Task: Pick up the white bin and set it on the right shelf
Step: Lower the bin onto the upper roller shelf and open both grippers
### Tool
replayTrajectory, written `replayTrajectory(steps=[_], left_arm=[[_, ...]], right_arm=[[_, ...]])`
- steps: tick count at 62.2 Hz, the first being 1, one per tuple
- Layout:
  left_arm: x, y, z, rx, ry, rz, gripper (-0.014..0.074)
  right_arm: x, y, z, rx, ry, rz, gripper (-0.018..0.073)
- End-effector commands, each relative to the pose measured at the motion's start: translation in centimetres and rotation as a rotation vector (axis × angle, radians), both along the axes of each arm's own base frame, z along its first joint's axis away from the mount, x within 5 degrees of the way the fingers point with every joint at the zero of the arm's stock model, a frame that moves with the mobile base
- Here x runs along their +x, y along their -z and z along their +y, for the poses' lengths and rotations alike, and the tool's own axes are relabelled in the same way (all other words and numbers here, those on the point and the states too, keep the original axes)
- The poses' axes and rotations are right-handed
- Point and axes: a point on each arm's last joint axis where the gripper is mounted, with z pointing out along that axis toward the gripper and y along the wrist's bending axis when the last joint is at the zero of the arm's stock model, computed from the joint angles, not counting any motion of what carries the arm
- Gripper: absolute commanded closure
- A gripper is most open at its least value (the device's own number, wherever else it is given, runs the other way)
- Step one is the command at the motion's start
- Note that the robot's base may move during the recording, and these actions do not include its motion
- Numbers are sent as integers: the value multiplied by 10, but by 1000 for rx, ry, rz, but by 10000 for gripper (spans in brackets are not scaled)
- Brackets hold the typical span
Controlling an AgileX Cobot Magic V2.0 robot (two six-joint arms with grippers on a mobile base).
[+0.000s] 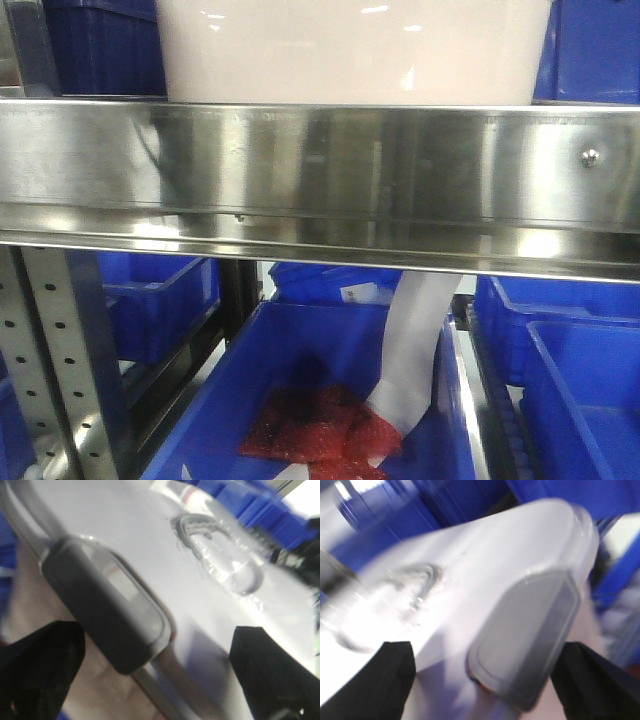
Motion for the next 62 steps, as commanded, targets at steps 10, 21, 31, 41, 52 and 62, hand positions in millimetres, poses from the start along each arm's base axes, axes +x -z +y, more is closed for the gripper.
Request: replayTrajectory(steps=[10,21,31,41,52,62], left_arm=[[-29,-65,6,154,-33,-178,54],[-54,-90,10,229,-24,-241,68],[-87,-110,8,231,29,-260,141],[-116,-123,8,252,86,-277,301],[-141,-137,14,300,14,-277,596],[-154,-135,24,366,-93,-217,713]], right_arm=[[-22,-61,-7,-301,68,-210,-75],[-49,-86,-6,-388,87,-271,-62],[-81,-113,1,-373,73,-318,94],[-118,-133,9,-385,34,-331,457],[-154,-135,8,-431,105,-280,489],[-188,-111,4,-457,240,-238,489]])
